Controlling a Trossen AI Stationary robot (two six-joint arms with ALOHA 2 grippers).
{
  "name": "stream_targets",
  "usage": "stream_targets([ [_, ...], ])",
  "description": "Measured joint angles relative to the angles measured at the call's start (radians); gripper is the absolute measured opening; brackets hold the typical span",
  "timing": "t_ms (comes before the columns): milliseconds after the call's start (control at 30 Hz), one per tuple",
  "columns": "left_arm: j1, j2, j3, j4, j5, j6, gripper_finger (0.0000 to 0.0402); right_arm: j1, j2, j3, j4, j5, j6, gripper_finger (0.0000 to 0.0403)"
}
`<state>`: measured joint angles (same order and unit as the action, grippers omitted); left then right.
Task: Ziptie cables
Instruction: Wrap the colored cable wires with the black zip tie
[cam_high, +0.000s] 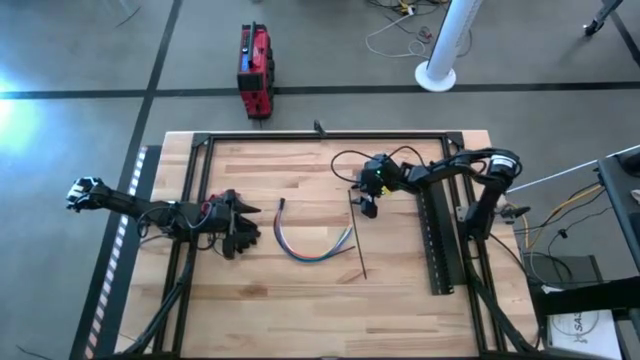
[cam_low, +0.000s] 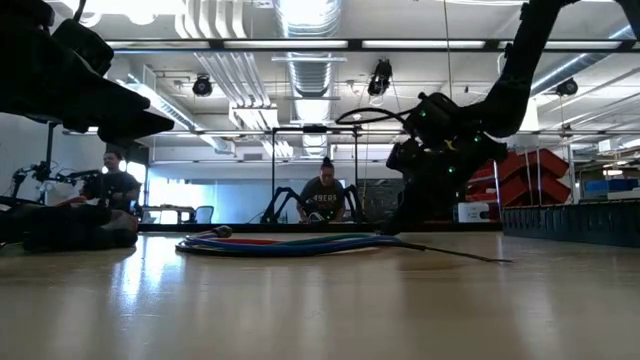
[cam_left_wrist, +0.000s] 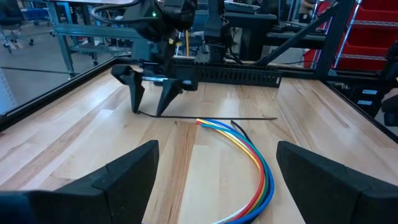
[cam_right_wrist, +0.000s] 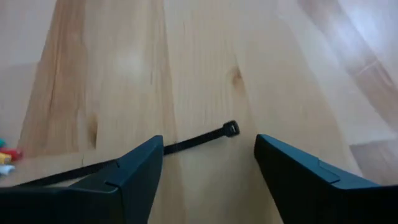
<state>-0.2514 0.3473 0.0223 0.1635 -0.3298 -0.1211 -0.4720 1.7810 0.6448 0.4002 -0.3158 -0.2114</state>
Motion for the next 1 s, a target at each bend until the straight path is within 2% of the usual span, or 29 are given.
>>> stream_targets([
  [200, 0.0, 0.0, 0.0, 0.0, 0.0, 0.0, 0.0311, 0.0, 0.078, 0.013, 0.12, -0.01, -0.006, 0.0215],
  [400, 0.0, 0.0, 0.0, 0.002, 0.0, 0.0, 0.0311, 0.0, 0.055, 0.015, 0.099, -0.007, 0.004, 0.0201],
  [733, 0.0, 0.0, 0.0, 0.003, 0.0, 0.0, 0.0311, -0.003, 0.011, 0.049, 0.101, -0.008, -0.074, 0.0221],
  [1000, 0.0, 0.0, 0.0, 0.007, 0.0, 0.0, 0.0311, -0.034, 0.064, 0.053, 0.101, -0.079, -0.083, 0.0239],
])
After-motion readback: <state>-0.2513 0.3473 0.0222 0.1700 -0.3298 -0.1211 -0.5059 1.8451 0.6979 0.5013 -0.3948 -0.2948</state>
